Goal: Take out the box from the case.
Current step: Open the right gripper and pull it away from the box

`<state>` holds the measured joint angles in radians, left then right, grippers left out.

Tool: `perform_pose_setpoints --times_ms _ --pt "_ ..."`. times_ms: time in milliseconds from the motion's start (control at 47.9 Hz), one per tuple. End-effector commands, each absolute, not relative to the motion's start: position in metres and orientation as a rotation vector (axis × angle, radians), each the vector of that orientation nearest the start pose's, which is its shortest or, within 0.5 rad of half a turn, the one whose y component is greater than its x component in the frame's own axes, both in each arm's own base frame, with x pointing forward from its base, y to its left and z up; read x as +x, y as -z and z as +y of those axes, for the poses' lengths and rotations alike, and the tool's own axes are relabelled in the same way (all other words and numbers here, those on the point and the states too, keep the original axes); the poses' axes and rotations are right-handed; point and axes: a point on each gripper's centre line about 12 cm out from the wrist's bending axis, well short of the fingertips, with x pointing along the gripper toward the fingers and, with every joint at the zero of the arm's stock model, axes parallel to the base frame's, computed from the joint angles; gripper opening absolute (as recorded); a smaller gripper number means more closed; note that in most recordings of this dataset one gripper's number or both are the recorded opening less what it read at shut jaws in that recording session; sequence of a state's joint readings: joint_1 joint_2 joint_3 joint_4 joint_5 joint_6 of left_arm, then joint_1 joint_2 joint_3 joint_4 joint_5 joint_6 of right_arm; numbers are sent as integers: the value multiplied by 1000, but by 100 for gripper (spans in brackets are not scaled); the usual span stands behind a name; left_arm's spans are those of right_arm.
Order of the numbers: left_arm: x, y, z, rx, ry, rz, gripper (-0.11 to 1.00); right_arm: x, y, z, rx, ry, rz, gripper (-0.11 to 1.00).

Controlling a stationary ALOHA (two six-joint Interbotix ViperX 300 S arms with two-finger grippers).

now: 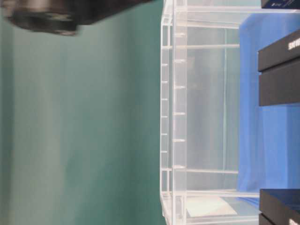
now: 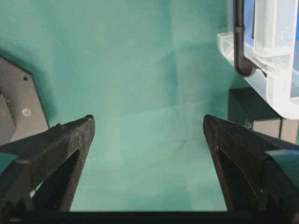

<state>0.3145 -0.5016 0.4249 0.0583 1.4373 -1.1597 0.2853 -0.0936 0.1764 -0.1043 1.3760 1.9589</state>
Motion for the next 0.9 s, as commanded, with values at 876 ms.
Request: perform_pose_setpoints --times_ms 876 --pt "218 -334 77 -1131 -1055 1006 98 287 -357 76 1293 1166 1004 91"
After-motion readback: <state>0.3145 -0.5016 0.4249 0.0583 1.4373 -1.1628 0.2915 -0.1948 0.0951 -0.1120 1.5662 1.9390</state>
